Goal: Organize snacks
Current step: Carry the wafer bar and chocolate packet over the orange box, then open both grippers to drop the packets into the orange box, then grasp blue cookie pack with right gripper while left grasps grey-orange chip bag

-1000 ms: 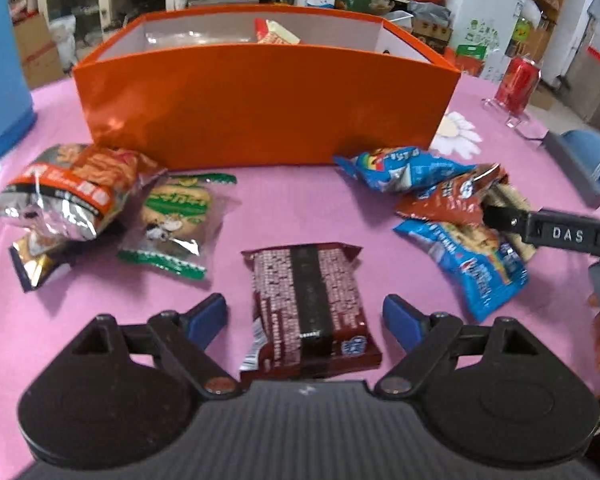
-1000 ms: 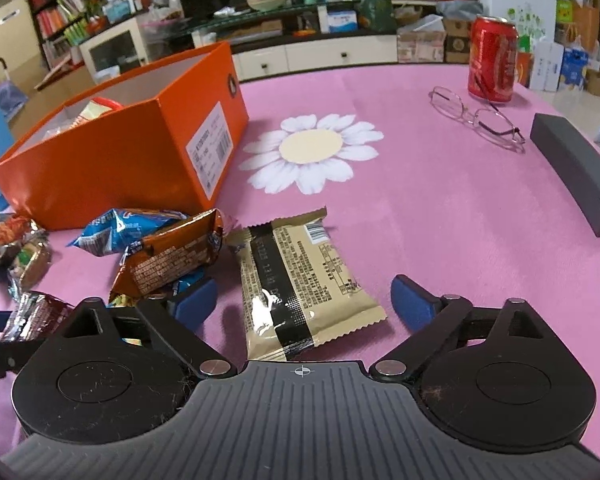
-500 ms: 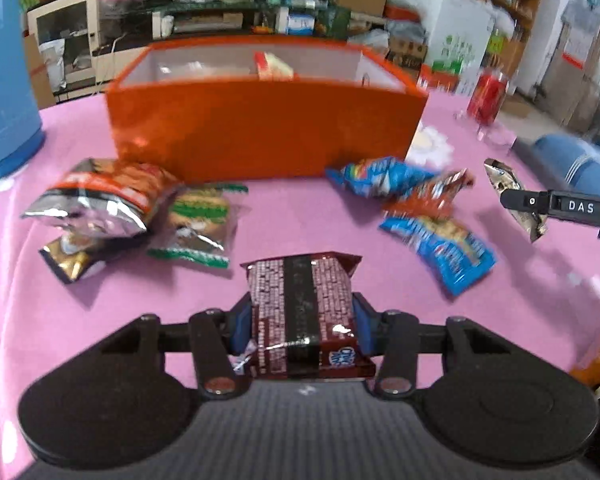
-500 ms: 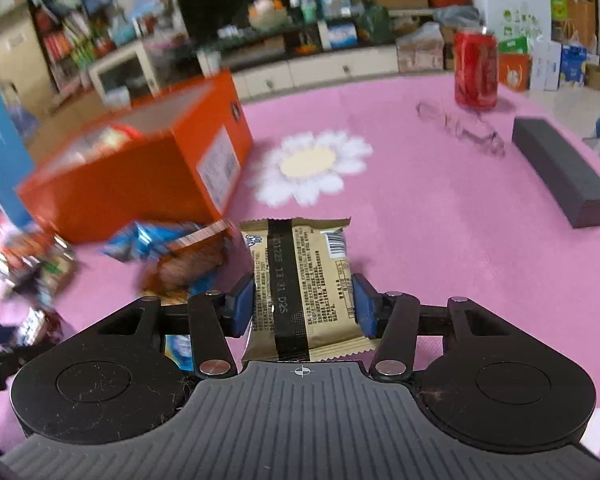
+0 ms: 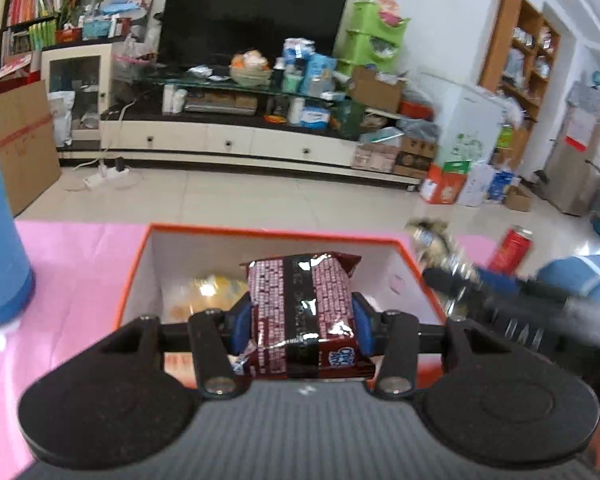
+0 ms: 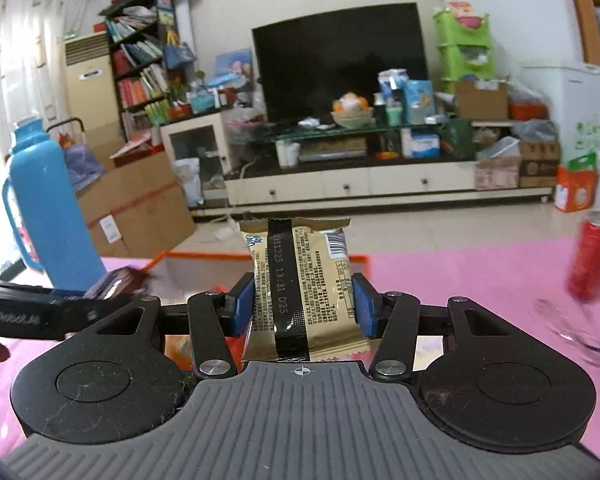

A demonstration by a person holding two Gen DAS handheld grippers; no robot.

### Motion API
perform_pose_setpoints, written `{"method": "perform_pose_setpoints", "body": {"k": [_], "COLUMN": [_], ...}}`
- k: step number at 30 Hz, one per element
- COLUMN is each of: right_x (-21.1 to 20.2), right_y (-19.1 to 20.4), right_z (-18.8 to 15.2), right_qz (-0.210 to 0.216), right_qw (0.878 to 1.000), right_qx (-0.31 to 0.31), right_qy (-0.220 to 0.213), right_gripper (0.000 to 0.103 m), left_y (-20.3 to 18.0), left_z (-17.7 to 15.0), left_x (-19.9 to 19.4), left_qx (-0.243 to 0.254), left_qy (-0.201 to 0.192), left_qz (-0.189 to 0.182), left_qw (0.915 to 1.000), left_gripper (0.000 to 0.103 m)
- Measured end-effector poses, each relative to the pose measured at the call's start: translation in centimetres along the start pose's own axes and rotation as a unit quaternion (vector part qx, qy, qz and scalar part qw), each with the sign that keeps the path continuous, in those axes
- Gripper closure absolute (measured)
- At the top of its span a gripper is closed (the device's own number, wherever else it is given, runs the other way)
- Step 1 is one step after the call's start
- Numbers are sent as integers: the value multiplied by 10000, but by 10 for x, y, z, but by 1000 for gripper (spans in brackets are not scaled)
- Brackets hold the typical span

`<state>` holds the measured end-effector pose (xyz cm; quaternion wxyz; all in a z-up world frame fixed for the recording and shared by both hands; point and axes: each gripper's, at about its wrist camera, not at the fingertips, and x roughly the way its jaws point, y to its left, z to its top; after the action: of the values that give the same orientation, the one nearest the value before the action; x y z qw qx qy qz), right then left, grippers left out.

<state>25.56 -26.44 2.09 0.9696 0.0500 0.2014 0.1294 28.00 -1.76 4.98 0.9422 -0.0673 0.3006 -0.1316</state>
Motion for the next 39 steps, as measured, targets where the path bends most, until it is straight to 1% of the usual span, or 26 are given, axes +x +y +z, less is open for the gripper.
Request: {"method": "perform_pose_setpoints", "body": {"k": [3,5,7,9,10,11,12,13,14,15,16,17,18,19,20,21,24,25,26,31,34,36,38,39], "right_x": [43,67,81,92,94,95,98,100,103,103,100,98,95,90,83,76,51,41,32,-20,-57,-72,-79,-82], "right_y": [0,-1,1,7,10,13,18,24,31,35,39,40,40,37,35,34,33,33,33,34,23,12,-2,-10], "right_z": [-8,-15,-23,-25,-26,-27,-29,-31,-35,-37,-36,-35,-33,-30,-26,-24,-19,-19,-20,-28,-42,-60,-81,-90], "right_qz": [50,74,69,-66,-66,-83,-201,-297,-364,-429,-488,-458,-400,-322,-293,-299,-191,-159,-131,-334,-386,-476,-578,-599], "right_qw": [9996,9986,9986,9988,9990,9990,9985,9974,9954,9942,9938,9939,9945,9957,9967,9969,9976,9978,9978,9951,9966,9976,9970,9960], "right_qx": [189,342,300,119,35,-62,-241,-445,-698,-830,-875,-866,-808,-711,-620,-613,-612,-616,-637,-929,-716,-502,-269,-124], "right_qy": [224,390,423,468,448,430,453,490,553,524,488,509,530,499,437,403,244,195,152,0,-99,51,430,645], "right_gripper": [70,70,70,70,69,69,66,62,50,41,41,41,34,29,21,19,13,12,11,12,10,10,10,10], "left_y": [10,18,23,27,27,27,25,24,22,20,18,17,15,15,15,16,14,12,10,5,6,10,20,26], "left_z": [11,13,11,5,3,1,-1,-3,-4,-6,-7,-8,-10,-10,-11,-11,-16,-19,-22,-39,-48,-61,-84,-99], "left_x": [35,55,74,84,86,86,85,84,81,76,71,65,56,49,41,31,7,-2,-11,-53,-69,-81,-95,-100], "left_qx": [-53,-26,26,71,145,243,330,407,485,549,585,603,599,519,419,316,163,181,215,344,371,312,198,113], "left_qy": [114,230,382,430,410,382,363,325,296,255,211,164,102,13,-36,-72,-154,-206,-253,-315,-258,-181,-61,58], "left_qz": [201,270,378,466,499,566,655,710,720,740,768,779,761,726,674,629,598,650,700,783,851,882,897,905], "left_qw": [9997,9994,9986,9980,9978,9974,9966,9961,9958,9954,9951,9950,9952,9960,9968,9975,9980,9975,9970,9958,9953,9954,9958,9958], "left_gripper": [55,55,55,55,52,44,39,37,36,36,35,33,33,30,28,27,17,11,7,7,7,7,6,6]}}
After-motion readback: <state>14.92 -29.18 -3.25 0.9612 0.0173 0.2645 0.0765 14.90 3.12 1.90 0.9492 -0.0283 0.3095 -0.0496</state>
